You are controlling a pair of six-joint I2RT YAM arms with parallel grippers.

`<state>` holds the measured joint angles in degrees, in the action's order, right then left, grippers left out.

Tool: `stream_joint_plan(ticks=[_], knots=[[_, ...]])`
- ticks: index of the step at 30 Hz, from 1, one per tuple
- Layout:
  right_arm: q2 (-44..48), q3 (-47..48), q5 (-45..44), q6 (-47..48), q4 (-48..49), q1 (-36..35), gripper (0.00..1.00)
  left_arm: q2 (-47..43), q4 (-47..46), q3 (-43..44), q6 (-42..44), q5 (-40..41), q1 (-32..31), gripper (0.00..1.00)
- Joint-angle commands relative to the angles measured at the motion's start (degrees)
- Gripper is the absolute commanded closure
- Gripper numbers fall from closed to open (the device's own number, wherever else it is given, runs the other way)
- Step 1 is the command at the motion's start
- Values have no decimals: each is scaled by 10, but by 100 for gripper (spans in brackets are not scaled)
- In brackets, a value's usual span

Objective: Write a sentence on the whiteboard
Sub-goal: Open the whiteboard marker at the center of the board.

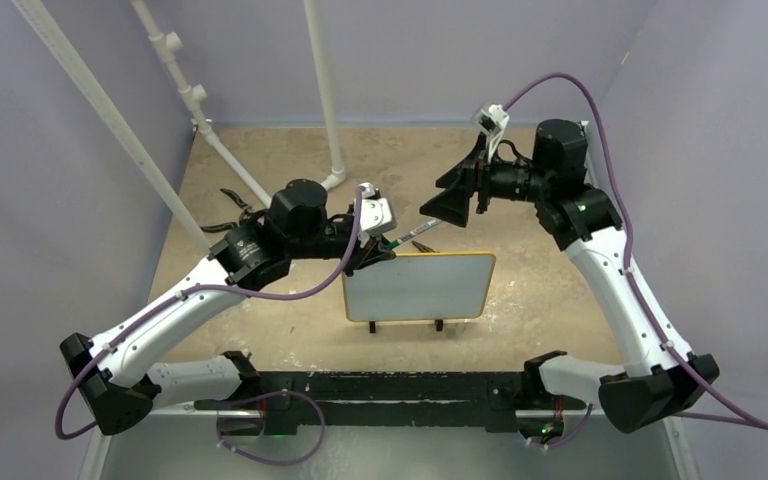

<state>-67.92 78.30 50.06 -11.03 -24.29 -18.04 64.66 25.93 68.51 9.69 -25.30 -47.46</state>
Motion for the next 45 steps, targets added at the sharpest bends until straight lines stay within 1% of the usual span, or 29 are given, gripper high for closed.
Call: stream_joint_plan(ticks=[1, 4, 9, 14, 18, 25, 32, 35, 37, 38, 42, 43, 45], knots=[[-14, 31, 44, 63, -46, -21, 4, 4, 14, 2, 26, -23, 9, 100], [-30, 31, 26, 86, -70, -45, 11, 13, 16, 5, 27, -45, 18, 100], [-29, 13, 20, 83, -62, -76, 21, 17, 14, 2, 25, -60, 24, 100], [-31, 20, 20, 97, -90, -83, 38, 16, 19, -2, 28, -72, 26, 100], [-27, 15, 19, 102, -97, -91, 48, 19, 25, 0, 34, -80, 26, 100], [-5, -4, 21, 102, -97, -94, 59, 19, 24, -2, 34, -75, 26, 100], [4, -19, 39, 101, -94, -95, 60, 16, 24, -7, 36, -71, 28, 100], [5, -19, 45, 101, -92, -96, 64, 18, 25, -6, 37, -78, 28, 100], [5, -18, 50, 101, -89, -96, 70, 19, 27, -6, 38, -80, 29, 100], [6, -19, 53, 101, -86, -95, 74, 19, 27, -6, 39, -81, 29, 100], [11, -27, 69, 94, -64, -95, 97, 17, 26, -7, 41, -90, 29, 100], [13, -30, 70, 88, -57, -95, 100, 17, 24, -8, 41, -91, 29, 100], [15, -36, 71, 87, -53, -95, 100, 14, 16, -11, 38, -92, 29, 100]])
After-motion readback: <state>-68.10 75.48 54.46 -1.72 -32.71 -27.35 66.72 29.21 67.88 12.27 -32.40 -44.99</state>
